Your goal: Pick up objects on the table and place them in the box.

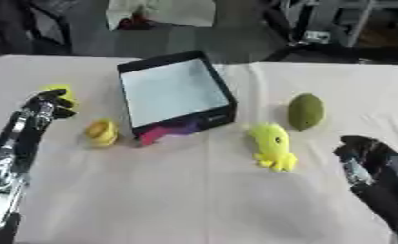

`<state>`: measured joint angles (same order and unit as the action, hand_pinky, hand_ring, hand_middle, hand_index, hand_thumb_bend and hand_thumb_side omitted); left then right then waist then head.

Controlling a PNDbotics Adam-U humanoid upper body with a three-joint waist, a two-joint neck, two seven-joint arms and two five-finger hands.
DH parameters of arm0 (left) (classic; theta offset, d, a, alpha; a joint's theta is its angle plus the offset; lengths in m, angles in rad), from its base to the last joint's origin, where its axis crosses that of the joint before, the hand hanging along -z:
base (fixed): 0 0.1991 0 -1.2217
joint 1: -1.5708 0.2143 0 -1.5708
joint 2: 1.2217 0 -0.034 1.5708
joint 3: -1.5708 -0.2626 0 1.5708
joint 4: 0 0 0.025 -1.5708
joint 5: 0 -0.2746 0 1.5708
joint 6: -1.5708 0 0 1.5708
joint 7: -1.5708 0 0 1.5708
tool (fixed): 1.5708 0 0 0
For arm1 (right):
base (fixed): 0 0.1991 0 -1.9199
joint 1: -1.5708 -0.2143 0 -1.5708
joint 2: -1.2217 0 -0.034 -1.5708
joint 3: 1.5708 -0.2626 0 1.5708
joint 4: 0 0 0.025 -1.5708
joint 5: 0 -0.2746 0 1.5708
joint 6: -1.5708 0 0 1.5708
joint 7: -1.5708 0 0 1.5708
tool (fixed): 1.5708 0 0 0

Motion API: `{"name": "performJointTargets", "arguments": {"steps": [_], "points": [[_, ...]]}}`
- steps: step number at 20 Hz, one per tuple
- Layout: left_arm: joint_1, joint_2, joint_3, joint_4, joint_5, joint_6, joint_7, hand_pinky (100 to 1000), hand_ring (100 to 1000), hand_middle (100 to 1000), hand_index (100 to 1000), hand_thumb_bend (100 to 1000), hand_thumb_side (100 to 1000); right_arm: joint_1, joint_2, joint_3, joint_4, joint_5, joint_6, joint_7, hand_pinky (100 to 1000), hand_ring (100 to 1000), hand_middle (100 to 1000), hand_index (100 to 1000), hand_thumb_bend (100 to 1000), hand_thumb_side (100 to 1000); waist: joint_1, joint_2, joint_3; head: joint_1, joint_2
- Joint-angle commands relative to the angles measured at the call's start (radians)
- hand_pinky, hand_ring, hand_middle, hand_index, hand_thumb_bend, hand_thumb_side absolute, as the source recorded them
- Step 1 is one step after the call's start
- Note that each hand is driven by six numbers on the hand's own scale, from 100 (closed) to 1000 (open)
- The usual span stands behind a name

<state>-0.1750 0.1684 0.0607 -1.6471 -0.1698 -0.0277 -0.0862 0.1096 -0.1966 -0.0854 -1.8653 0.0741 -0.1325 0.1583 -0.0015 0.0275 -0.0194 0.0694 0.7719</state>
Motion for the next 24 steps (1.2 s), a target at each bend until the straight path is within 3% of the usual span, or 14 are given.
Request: {"name": "performJointTargets", "arguments": {"steps": [1,2,6,9,11,13,16,20,24], "points": [[-0.046,0.074,0.011,-0.021,-0.013,-0.003,-0.01,779,649,634,834,100,793,-0.002,-0.007,0.002,-0.022,0.003,0.0,0.001,752,679,577,720,100,449,-0.004,0.002,-0.005,0.005,-0.002],[-0.061,0.1,0.013,-0.018,-0.015,-0.005,-0.013,779,649,634,834,100,793,-0.002,-0.007,0.002,-0.021,0.003,0.001,0.001,752,679,577,720,100,449,-0.003,0.002,-0.007,0.006,-0.002],[-0.201,0.366,-0.036,0.051,-0.083,-0.044,-0.098,815,766,764,898,100,741,0.0,-0.015,0.006,-0.016,0.002,0.003,0.004,752,679,577,720,100,447,0.01,-0.006,-0.021,0.01,-0.002],[-0.33,0.557,-0.125,0.182,-0.185,-0.116,-0.267,836,822,833,915,108,653,0.003,-0.024,0.01,-0.014,0.002,0.004,0.006,752,680,578,720,100,444,0.02,-0.012,-0.033,0.01,-0.002],[-0.434,0.632,-0.199,0.312,-0.275,-0.173,-0.41,840,841,860,921,223,552,0.005,-0.03,0.014,-0.013,0.002,0.004,0.009,752,680,578,720,100,444,0.024,-0.015,-0.04,0.014,-0.002],[-0.535,0.654,-0.254,0.449,-0.377,-0.241,-0.537,834,842,864,913,349,459,0.006,-0.032,0.017,-0.013,0.002,0.003,0.012,752,680,578,719,100,445,0.026,-0.017,-0.044,0.015,-0.002],[-0.658,0.625,-0.292,0.656,-0.548,-0.35,-0.644,832,833,848,903,435,362,0.01,-0.033,0.017,-0.011,0.002,0.003,0.013,752,680,578,719,100,442,0.026,-0.019,-0.045,0.015,-0.002],[-0.748,0.54,-0.258,0.855,-0.77,-0.444,-0.682,852,835,844,899,479,288,0.013,-0.028,0.019,-0.01,0.003,0.004,0.014,752,681,578,719,100,439,0.021,-0.017,-0.045,0.012,-0.002],[-0.782,0.462,-0.2,0.962,-0.942,-0.457,-0.619,859,832,841,900,460,244,0.013,-0.023,0.019,-0.01,0.001,0.004,0.014,752,682,578,719,100,439,0.014,-0.015,-0.047,0.012,-0.002]]}}
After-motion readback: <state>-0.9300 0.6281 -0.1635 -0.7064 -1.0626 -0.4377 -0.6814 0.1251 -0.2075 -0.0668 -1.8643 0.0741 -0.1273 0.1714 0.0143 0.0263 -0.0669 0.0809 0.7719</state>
